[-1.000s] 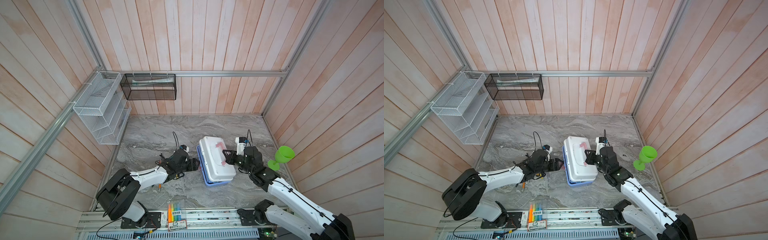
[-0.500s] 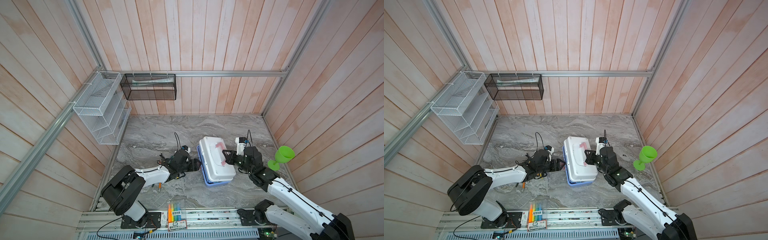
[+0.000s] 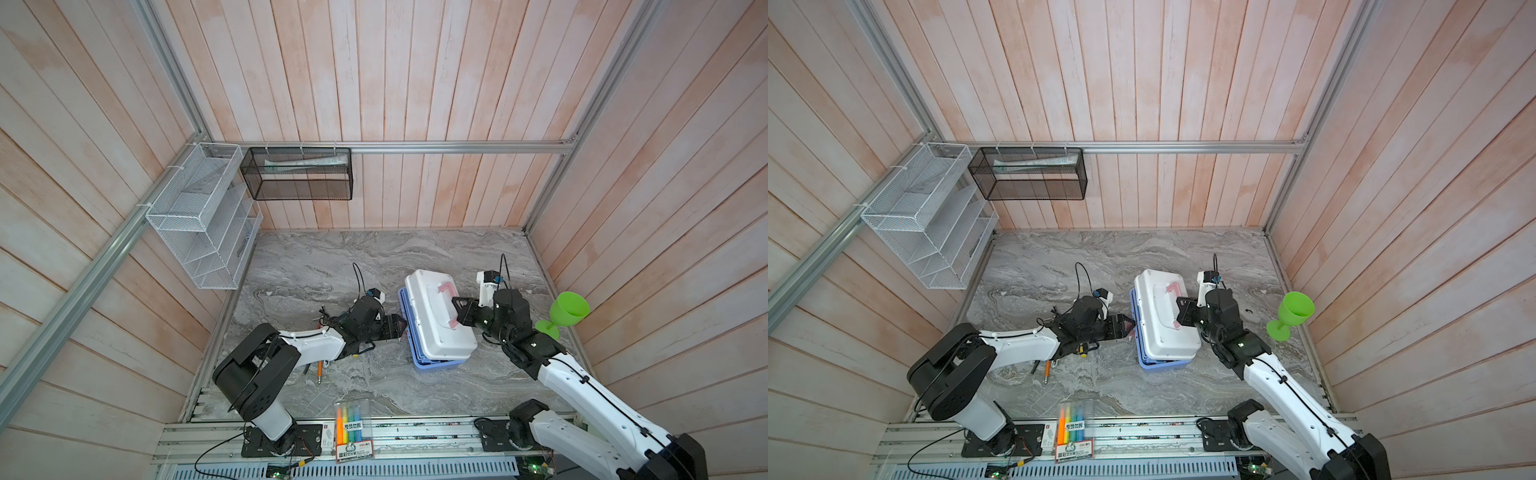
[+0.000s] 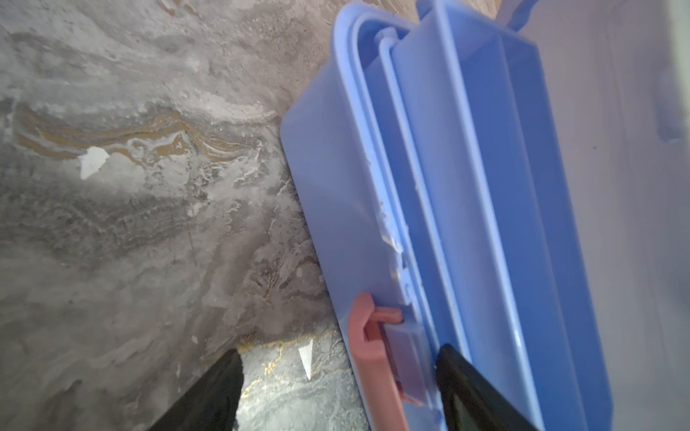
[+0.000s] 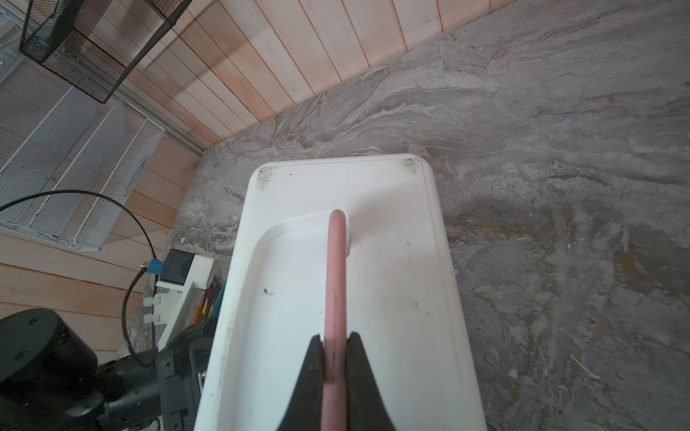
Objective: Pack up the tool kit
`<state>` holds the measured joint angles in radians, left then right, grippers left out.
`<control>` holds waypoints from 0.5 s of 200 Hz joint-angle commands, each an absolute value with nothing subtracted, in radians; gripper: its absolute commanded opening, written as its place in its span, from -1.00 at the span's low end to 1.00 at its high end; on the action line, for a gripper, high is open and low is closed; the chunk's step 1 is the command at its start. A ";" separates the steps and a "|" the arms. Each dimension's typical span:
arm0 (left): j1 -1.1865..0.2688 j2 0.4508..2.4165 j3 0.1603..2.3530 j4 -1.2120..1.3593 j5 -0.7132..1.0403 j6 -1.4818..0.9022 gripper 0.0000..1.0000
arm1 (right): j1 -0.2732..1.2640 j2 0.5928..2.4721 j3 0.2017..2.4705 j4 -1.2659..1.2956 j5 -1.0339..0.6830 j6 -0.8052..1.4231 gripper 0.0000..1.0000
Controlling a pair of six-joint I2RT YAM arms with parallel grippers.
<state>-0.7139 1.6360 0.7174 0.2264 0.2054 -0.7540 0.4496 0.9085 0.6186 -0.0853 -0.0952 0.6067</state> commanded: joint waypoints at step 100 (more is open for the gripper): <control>-0.695 1.706 0.677 0.117 0.164 -0.750 0.65 | 0.123 0.788 0.634 -0.289 -0.220 0.499 -1.00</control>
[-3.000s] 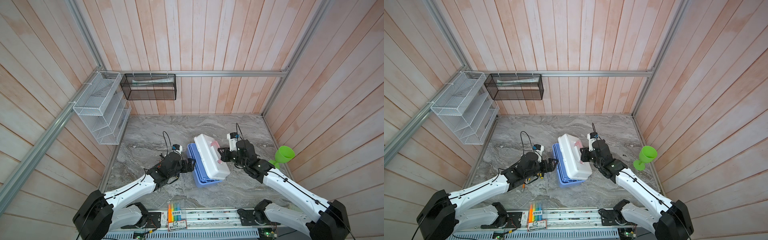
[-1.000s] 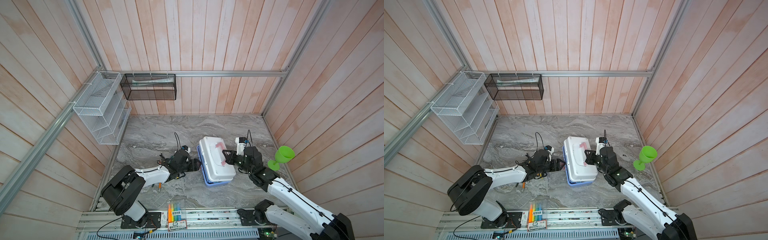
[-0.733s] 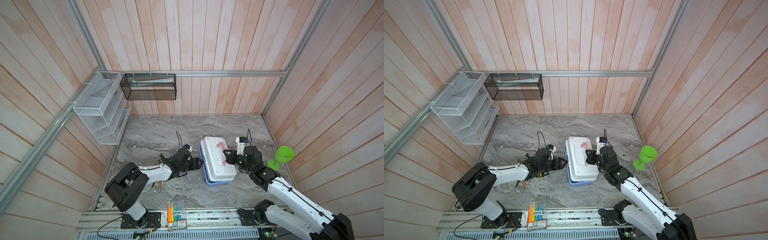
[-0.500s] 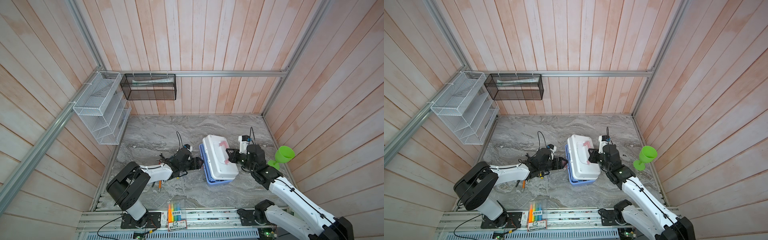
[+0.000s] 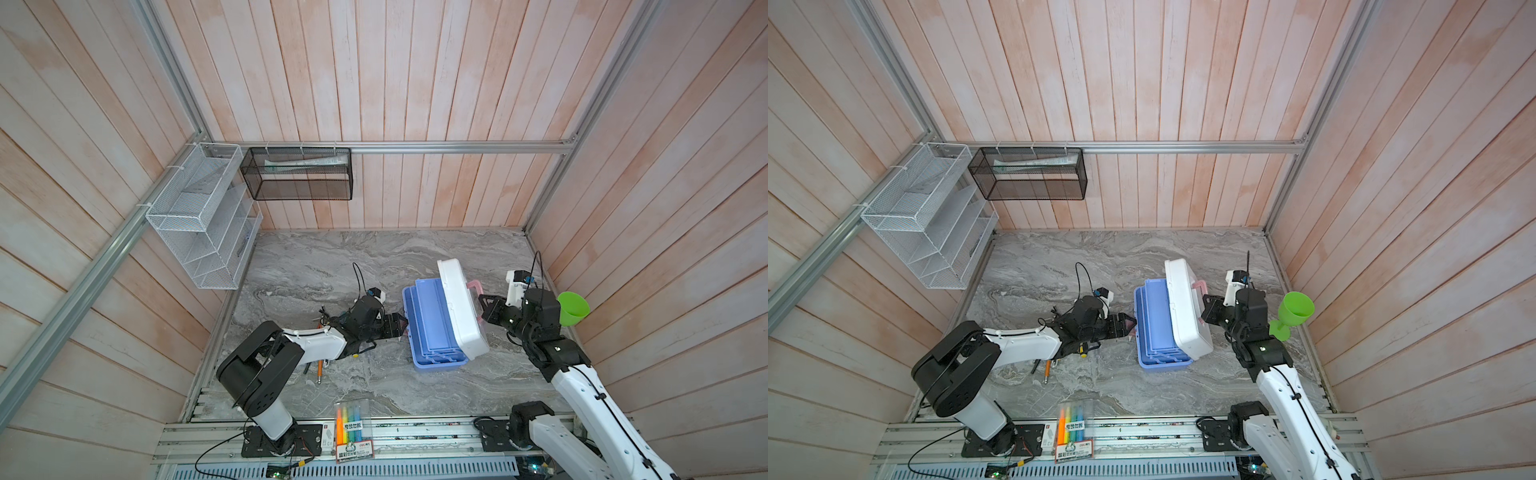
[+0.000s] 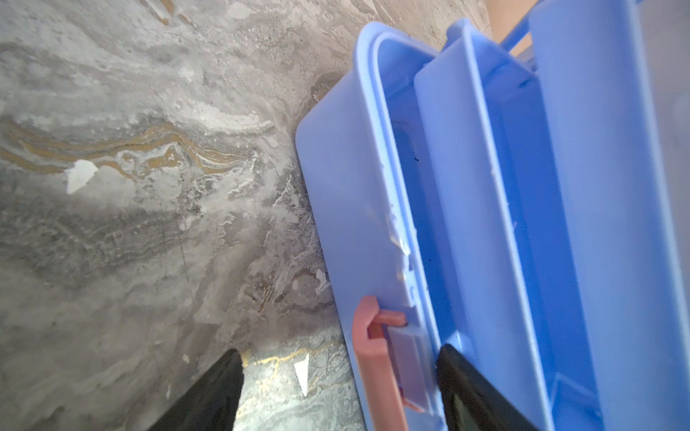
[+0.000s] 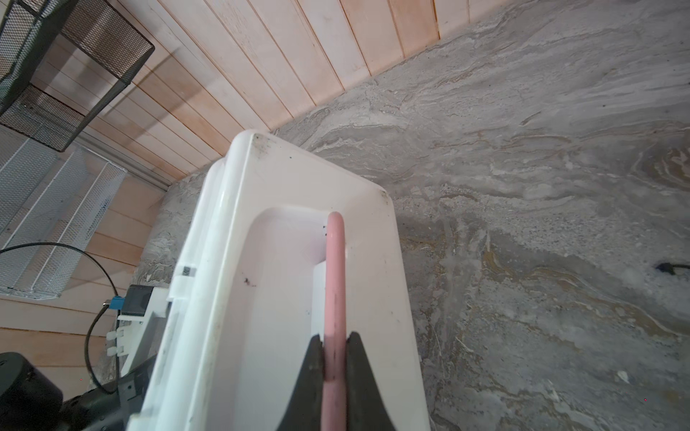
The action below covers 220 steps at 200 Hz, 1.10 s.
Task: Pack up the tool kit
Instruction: 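Swing the white lid back with the right gripper, opening the blue trays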
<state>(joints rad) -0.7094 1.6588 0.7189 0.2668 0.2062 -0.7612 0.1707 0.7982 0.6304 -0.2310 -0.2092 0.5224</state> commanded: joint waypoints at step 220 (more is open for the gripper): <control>-0.691 1.669 0.669 0.092 0.137 -0.723 0.65 | -0.054 0.849 0.705 -0.445 -0.182 0.418 -0.49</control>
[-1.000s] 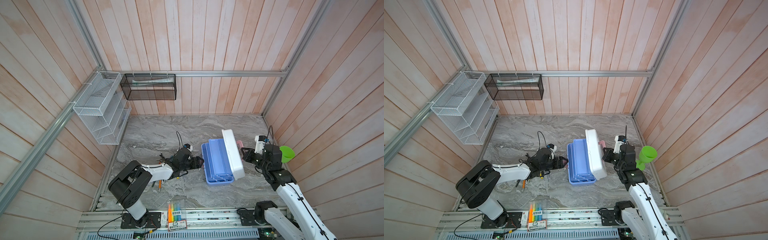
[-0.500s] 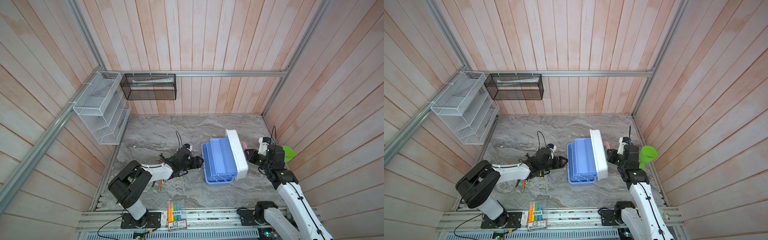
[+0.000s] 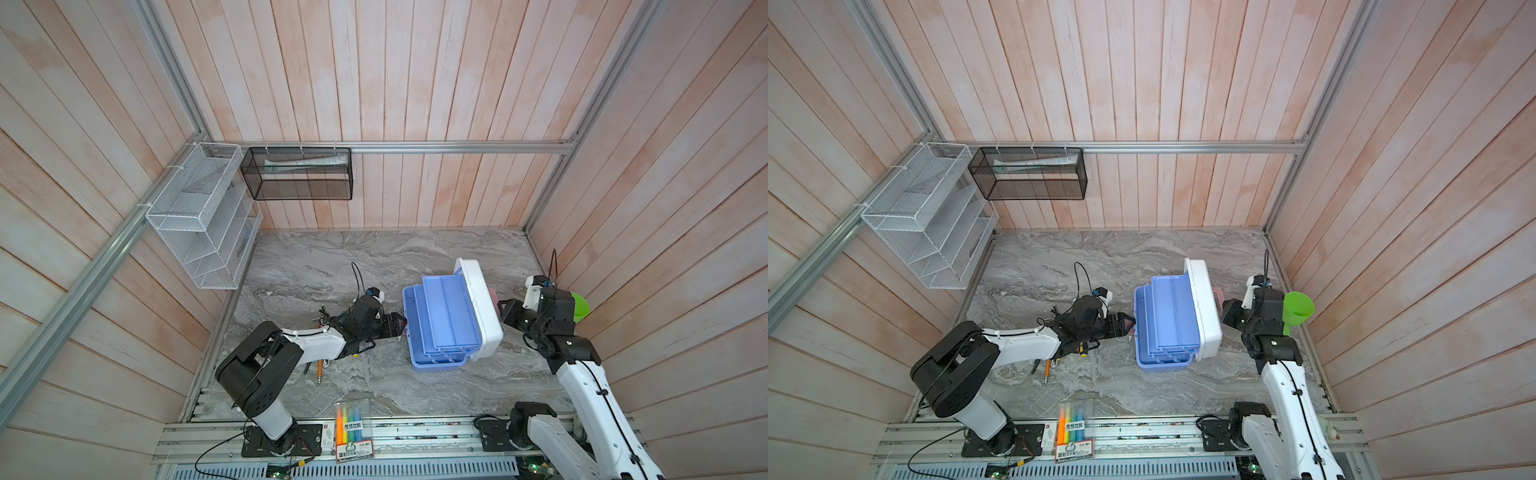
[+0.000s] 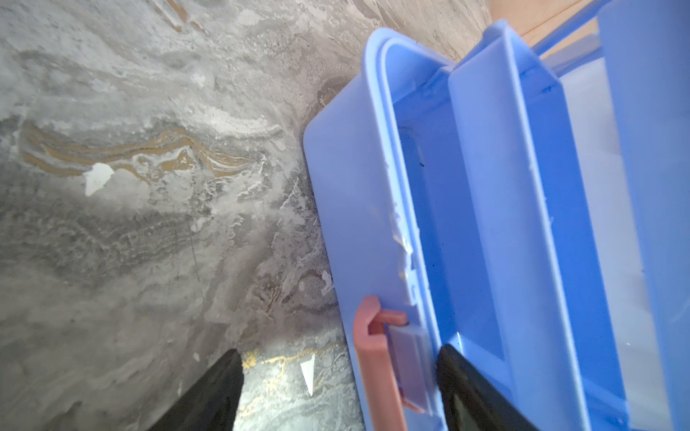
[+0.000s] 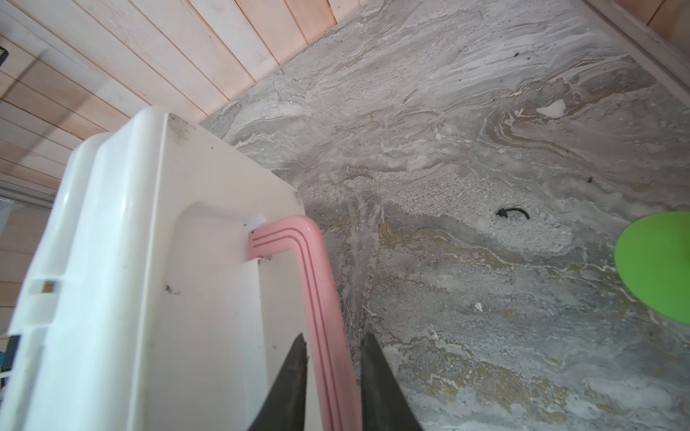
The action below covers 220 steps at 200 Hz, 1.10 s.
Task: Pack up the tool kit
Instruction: 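Swing the white lid back with the right gripper, opening the blue trays, then release the handle and move the right gripper over the tools while the left withdraws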
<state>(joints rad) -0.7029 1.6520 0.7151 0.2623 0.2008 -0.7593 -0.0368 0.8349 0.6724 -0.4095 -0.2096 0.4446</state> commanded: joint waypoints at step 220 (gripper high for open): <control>-0.709 1.512 0.723 0.065 0.082 -0.645 0.77 | 0.089 1.006 0.822 -0.489 -0.146 0.321 -0.22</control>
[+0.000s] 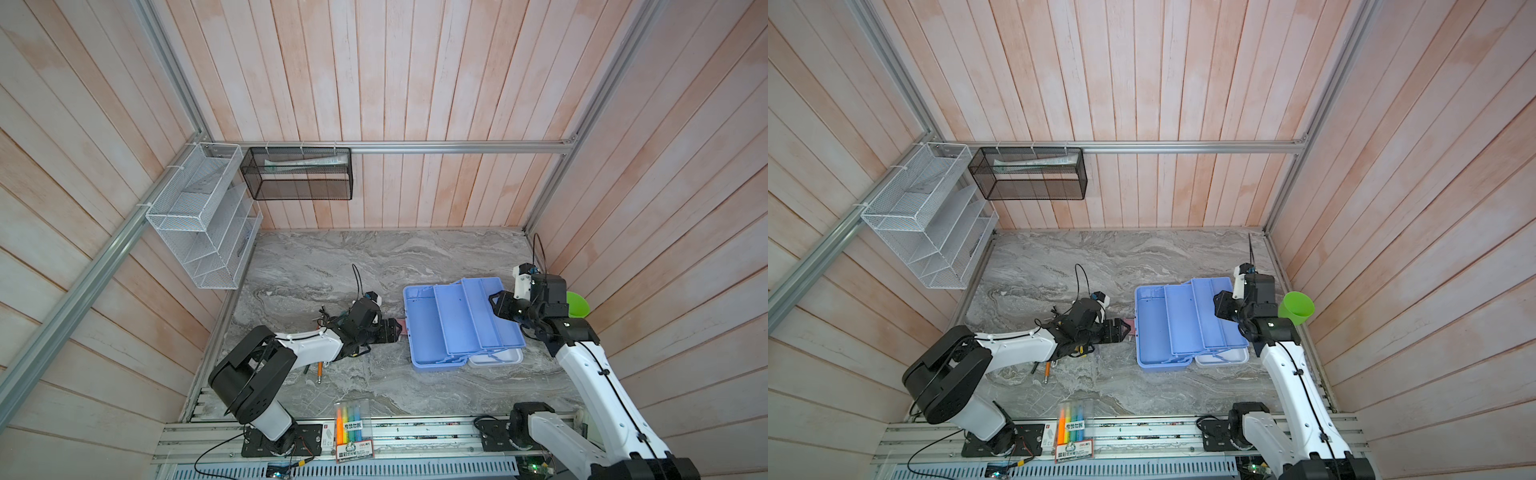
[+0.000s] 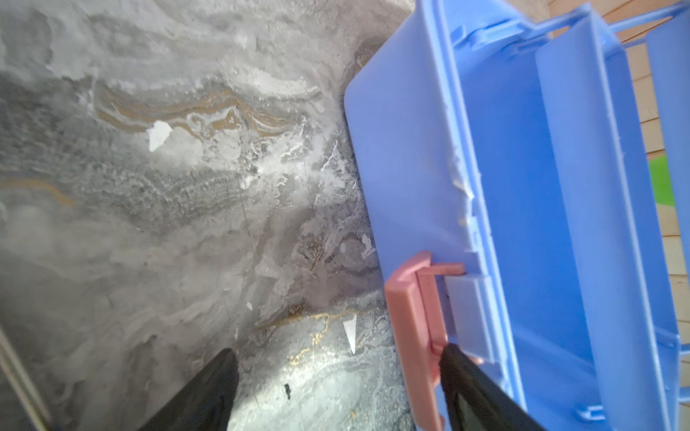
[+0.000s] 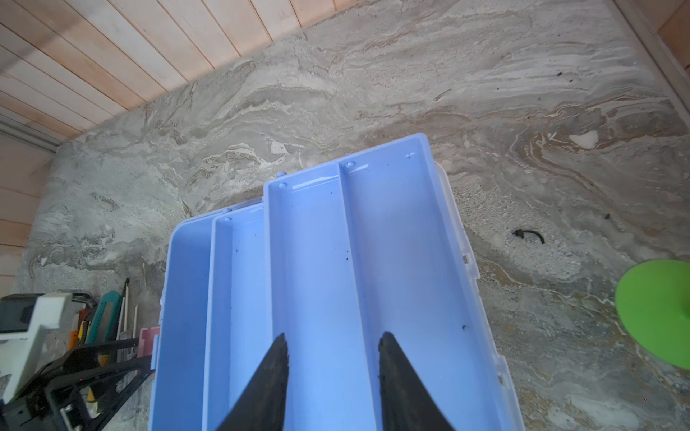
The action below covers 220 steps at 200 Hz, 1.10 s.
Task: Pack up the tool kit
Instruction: 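Release the handle and move the right gripper over the tools while the left withdraws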
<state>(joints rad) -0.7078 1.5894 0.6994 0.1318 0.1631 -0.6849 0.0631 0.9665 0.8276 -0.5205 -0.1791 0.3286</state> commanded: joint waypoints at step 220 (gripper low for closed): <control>-0.240 0.766 0.359 -0.095 -0.242 -0.447 0.99 | 0.918 1.630 1.190 -0.351 -0.009 0.527 -0.23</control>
<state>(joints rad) -0.2798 0.7834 0.3717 -0.1440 -0.2813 -0.4946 0.8738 1.5673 1.1305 -0.3500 -0.0051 0.4587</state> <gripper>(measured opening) 0.996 0.389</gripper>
